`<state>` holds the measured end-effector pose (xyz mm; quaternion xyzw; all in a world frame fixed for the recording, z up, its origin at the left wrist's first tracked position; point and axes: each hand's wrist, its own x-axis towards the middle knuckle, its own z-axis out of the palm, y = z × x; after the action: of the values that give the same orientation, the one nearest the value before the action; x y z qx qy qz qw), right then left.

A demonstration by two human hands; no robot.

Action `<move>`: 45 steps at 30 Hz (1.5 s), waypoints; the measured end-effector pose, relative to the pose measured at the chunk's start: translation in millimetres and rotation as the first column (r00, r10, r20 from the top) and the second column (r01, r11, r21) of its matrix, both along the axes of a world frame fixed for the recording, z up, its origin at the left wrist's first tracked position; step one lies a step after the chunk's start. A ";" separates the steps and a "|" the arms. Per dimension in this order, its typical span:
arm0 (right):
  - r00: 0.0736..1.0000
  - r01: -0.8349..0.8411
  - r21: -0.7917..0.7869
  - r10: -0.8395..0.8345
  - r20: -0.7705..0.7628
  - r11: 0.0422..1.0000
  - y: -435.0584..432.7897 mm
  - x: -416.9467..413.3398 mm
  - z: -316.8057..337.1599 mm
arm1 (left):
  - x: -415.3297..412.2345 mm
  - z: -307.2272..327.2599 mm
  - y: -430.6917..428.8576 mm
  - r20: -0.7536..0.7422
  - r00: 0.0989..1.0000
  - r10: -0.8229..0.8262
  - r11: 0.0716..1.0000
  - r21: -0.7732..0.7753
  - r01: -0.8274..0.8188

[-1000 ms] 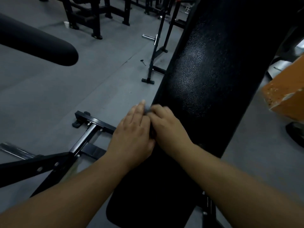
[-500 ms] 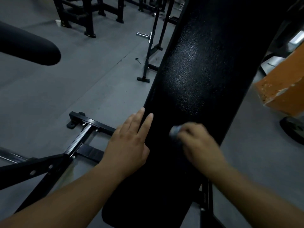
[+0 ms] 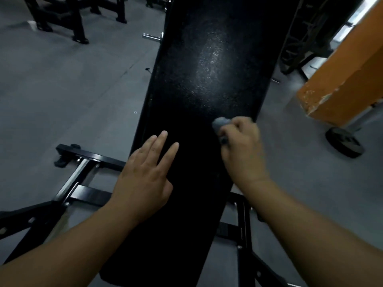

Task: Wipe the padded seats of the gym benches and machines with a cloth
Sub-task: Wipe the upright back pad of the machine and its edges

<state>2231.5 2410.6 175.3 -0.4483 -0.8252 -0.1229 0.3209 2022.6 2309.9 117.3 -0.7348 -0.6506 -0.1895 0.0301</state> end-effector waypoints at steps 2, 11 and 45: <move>0.974 -0.147 -0.102 0.162 0.161 0.984 -32.9 3.8 -35.6 | 7.5 2.5 1.7 0.002 1.000 0.005 1.000 -0.001 -0.005; 1.000 -0.006 0.005 0.006 -0.015 1.000 -9.7 -3.0 -12.3 | 11.0 1.7 0.3 -0.021 1.000 0.010 1.000 0.006 -0.010; 0.989 -0.038 -0.030 0.042 0.140 0.999 -70.3 -19.3 -75.7 | 11.1 -54.4 -43.4 -0.055 0.998 -0.025 0.999 -0.038 0.022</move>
<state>2212.2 2340.3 99.6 -0.4260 -0.8563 -0.1366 0.2581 2033.7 2266.5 62.9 -0.7478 -0.6443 -0.1571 0.0320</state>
